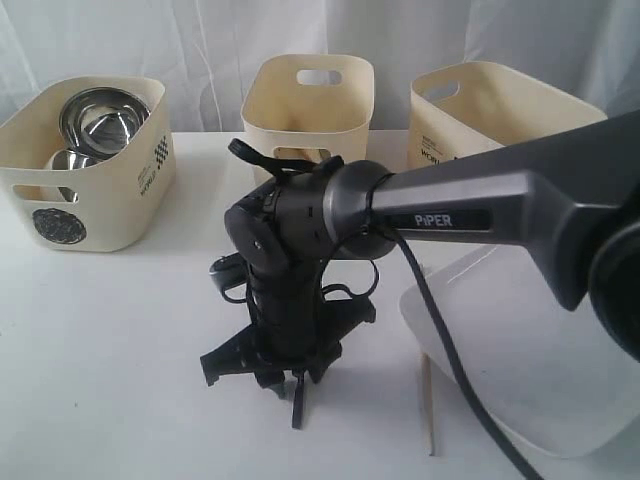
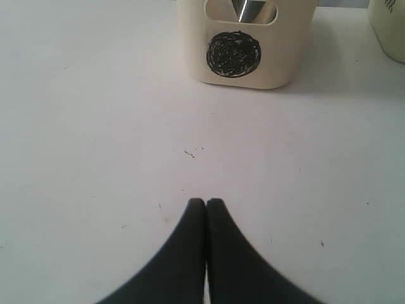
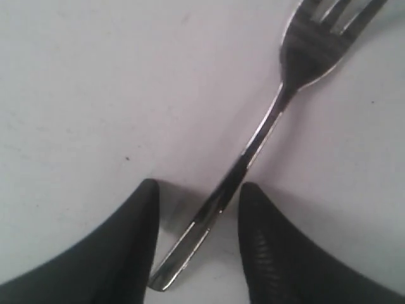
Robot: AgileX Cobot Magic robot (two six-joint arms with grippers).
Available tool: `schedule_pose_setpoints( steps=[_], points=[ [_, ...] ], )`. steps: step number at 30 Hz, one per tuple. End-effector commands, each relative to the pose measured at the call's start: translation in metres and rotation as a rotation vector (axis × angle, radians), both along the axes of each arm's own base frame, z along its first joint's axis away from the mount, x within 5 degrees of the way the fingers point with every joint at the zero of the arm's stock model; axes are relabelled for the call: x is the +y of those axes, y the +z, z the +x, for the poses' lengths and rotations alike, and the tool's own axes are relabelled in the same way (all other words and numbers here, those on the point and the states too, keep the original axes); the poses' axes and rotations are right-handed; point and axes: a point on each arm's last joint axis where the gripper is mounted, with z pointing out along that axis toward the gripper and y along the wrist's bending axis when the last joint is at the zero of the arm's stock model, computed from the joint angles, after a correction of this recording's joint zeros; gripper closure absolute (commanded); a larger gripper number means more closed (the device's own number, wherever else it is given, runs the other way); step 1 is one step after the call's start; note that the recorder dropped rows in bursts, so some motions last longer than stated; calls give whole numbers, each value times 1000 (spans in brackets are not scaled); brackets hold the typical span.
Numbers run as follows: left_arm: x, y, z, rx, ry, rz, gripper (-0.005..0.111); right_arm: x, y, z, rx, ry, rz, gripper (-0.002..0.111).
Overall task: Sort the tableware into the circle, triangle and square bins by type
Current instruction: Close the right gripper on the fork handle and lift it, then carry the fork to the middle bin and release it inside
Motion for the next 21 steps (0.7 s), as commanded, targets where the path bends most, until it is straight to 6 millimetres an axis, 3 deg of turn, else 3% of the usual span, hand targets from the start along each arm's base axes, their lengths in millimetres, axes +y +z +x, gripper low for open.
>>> schedule_pose_setpoints(
  steps=[1,6,10,12,16,21],
  points=[
    [0,-1,0,-5,-7,-1,107,-1,-10,5,-13,50,-3,79],
    [0,-1,0,-5,-7,-1,107,2,-10,9,-61,66,27,108],
    [0,-1,0,-5,-7,-1,107,5,0,13,-97,67,57,108],
    [0,-1,0,-5,-7,-1,107,8,16,17,-136,74,87,108],
    [0,-1,0,-5,-7,-1,107,10,69,27,-266,92,170,108],
    [0,-1,0,-5,-7,-1,107,-12,126,57,-439,16,281,108]
  ],
)
